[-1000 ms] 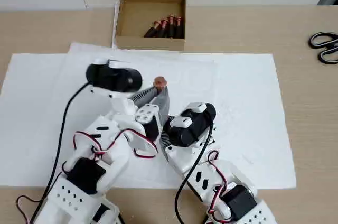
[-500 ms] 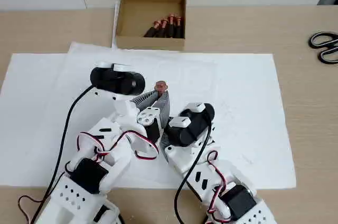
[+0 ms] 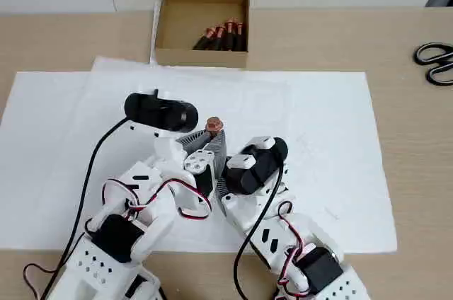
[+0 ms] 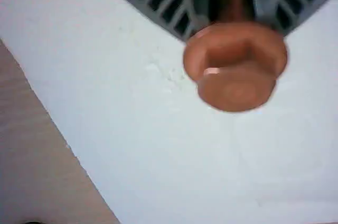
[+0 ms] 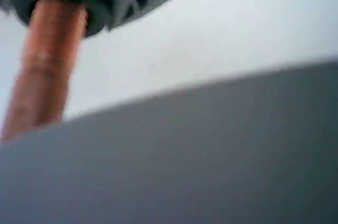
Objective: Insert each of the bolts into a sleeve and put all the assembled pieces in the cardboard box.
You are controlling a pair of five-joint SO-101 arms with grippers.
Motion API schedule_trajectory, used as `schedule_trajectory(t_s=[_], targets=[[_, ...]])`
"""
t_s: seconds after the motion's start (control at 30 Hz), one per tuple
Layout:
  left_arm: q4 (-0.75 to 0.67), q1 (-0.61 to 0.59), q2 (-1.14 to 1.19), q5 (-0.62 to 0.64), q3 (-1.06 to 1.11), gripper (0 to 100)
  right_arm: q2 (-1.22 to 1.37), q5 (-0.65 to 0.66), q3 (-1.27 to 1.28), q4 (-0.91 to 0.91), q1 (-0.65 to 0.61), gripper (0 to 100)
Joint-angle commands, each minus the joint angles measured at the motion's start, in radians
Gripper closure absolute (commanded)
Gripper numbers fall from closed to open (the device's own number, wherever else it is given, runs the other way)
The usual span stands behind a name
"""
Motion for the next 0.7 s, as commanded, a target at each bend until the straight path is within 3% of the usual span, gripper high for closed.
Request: schedule_trajectory(t_s=[0.0,0.67], targets=[[0.017,-0.011,-0.002,-0.021,-0.004,99,-0.018,-0.006,-0.020,-0.027,0.018,99.5],[0.164,-0.002,0.000,-0.021,-0.010,99,-0.018,-0.005,-0.020,-0.027,0.018,99.5]])
